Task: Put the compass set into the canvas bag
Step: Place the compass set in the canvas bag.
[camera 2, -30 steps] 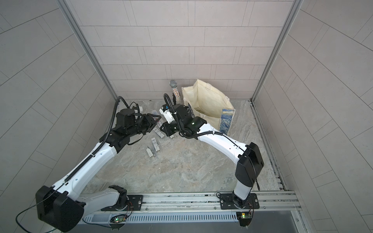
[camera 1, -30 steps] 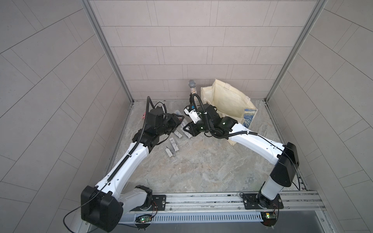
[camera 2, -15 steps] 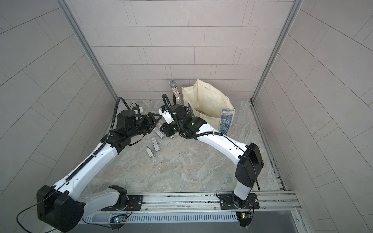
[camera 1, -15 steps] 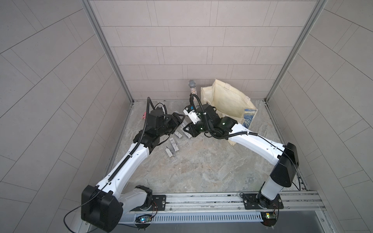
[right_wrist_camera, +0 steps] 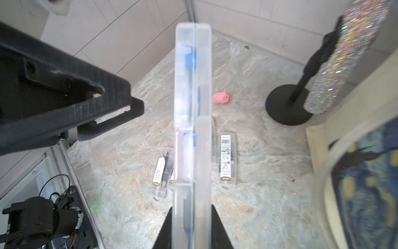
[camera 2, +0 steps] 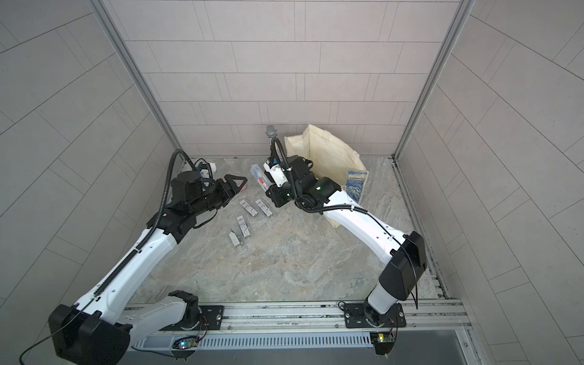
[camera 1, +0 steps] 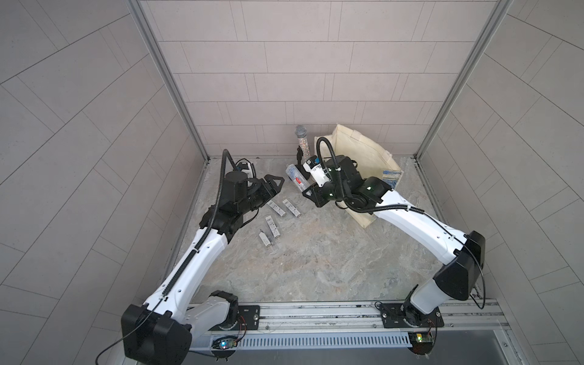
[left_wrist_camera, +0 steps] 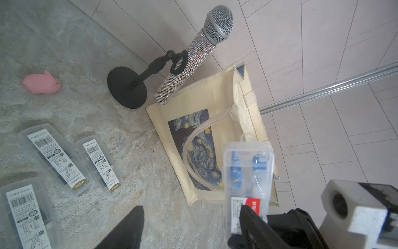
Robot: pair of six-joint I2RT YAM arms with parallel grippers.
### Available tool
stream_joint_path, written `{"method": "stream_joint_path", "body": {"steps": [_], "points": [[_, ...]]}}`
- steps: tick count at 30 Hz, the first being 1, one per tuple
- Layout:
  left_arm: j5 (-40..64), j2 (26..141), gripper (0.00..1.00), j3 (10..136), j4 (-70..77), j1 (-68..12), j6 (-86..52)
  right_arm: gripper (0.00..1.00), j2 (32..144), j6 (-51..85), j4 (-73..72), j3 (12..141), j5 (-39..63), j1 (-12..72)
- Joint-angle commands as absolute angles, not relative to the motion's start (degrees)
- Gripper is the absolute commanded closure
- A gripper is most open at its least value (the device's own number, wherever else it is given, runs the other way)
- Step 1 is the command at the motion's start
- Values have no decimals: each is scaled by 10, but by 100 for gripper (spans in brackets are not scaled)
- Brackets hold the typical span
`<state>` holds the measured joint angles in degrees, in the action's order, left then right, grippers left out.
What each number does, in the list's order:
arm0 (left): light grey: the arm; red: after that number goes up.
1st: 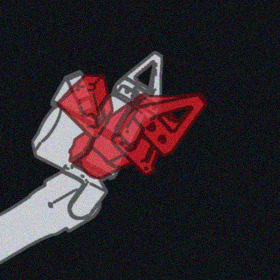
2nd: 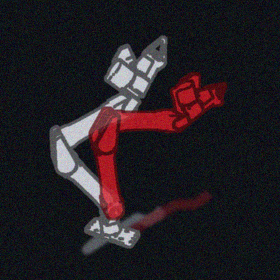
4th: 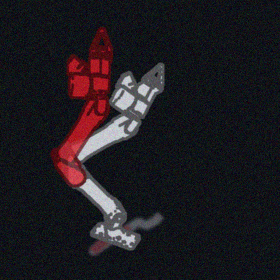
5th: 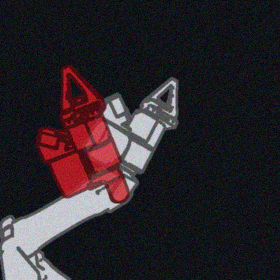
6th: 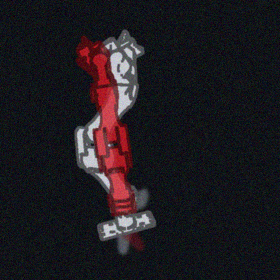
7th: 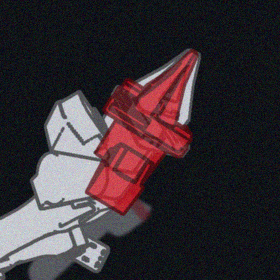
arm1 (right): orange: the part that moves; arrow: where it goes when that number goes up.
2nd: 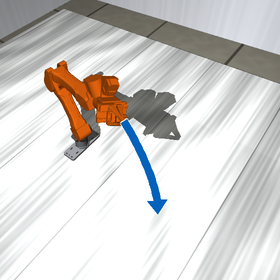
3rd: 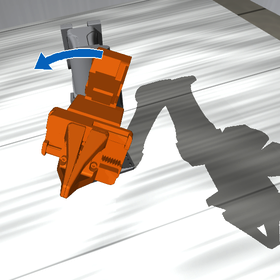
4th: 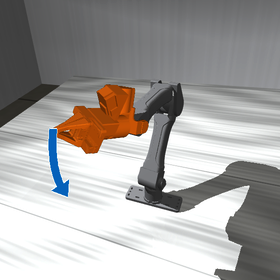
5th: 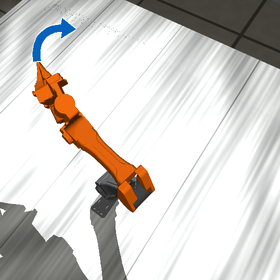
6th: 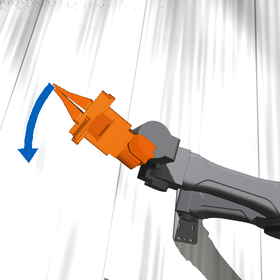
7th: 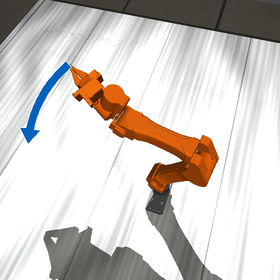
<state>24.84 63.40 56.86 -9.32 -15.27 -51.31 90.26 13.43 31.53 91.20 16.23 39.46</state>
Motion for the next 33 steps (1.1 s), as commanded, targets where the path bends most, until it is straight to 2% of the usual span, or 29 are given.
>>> {"method": "stream_joint_path", "body": {"steps": [1, 9, 19, 33], "points": [[301, 629, 24, 544, -68, -144, -482, 98, 868, 100, 351, 941, 135, 380], [338, 645, 24, 505, -65, -143, -427, 98, 849, 63, 401, 990, 100, 300], [377, 674, 24, 466, -33, -143, -401, 98, 901, 41, 423, 1059, 88, 202], [318, 672, 24, 527, -200, -143, -238, 99, 989, 12, 459, 1104, 51, 165]]}}
